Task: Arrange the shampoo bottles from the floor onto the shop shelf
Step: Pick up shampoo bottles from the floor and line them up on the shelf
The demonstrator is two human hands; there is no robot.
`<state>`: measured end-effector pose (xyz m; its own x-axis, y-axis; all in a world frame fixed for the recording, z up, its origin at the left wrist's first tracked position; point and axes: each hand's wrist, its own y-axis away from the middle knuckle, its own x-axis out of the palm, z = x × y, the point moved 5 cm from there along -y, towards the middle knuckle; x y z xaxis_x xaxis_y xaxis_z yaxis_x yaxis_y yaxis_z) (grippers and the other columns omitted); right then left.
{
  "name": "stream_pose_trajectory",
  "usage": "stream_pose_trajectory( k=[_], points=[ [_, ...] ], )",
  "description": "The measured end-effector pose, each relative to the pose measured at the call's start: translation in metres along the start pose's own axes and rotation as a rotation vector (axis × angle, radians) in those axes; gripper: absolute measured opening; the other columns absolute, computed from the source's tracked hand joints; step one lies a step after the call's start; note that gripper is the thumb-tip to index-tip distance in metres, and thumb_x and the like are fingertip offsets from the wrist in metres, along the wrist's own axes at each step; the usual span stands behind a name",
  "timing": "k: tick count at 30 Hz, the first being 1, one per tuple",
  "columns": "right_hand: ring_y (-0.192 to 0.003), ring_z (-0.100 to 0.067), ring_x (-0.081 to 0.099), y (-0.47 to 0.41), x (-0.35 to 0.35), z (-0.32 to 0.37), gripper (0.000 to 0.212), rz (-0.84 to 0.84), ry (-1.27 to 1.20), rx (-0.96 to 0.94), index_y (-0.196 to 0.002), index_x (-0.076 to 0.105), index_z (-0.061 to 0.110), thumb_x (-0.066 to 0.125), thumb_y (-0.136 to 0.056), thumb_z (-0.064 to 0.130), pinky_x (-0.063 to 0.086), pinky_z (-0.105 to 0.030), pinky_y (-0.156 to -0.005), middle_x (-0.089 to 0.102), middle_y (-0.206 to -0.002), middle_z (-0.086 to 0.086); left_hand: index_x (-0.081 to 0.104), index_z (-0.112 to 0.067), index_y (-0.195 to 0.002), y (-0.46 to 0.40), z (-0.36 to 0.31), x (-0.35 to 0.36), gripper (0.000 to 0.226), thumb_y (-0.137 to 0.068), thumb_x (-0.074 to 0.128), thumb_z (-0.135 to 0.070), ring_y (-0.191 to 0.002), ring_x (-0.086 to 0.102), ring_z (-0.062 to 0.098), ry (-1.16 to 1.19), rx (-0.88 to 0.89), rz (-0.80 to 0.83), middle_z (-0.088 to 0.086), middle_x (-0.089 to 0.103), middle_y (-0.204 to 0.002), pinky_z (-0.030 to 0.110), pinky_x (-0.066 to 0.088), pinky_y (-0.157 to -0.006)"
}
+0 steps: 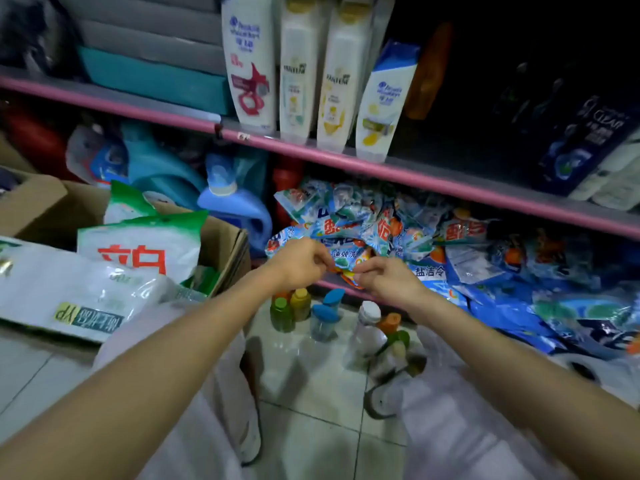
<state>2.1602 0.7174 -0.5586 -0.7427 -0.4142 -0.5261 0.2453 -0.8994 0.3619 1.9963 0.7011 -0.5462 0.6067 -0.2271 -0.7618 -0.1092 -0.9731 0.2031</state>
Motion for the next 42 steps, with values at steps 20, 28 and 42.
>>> stream_pose_trajectory(
  k=[20, 28, 42],
  points=[
    [-0.123, -0.030, 0.049, -0.129, 0.140, -0.075, 0.040, 0.145, 0.527, -0.083, -0.128, 0.051, 0.010, 0.058, -0.089, 0.019, 0.042, -0.039, -0.100, 0.055, -0.130, -0.013, 0.043, -0.025, -0.135, -0.045, 0.183, 0.135, 0.053, -0.085, 0.060, -0.024, -0.119, 0.049, 0.030, -0.121, -0.348, 0.098, 0.007, 0.045, -0.138, 0.041, 0.044, -0.097],
    [-0.130, -0.030, 0.044, -0.173, 0.188, -0.088, 0.060, 0.304, 0.704, -0.158, -0.147, 0.032, 0.015, 0.053, -0.092, 0.007, 0.039, -0.041, -0.107, 0.032, -0.150, -0.008, 0.038, -0.019, -0.137, -0.076, 0.203, 0.161, 0.050, -0.090, 0.053, -0.015, -0.131, 0.037, 0.027, -0.408, -0.288, 0.127, 0.005, 0.037, -0.143, 0.041, 0.036, -0.099],
    [-0.114, -0.034, 0.056, -0.191, 0.191, -0.094, 0.039, 0.274, 0.832, -0.155, -0.127, 0.050, 0.012, 0.062, -0.090, 0.015, 0.049, -0.043, -0.093, 0.054, -0.129, -0.012, 0.054, -0.012, -0.115, -0.068, 0.221, 0.171, 0.024, -0.094, 0.046, -0.003, -0.096, 0.063, 0.025, -0.485, -0.365, 0.130, 0.007, 0.062, -0.108, 0.032, 0.041, -0.064]
  ],
)
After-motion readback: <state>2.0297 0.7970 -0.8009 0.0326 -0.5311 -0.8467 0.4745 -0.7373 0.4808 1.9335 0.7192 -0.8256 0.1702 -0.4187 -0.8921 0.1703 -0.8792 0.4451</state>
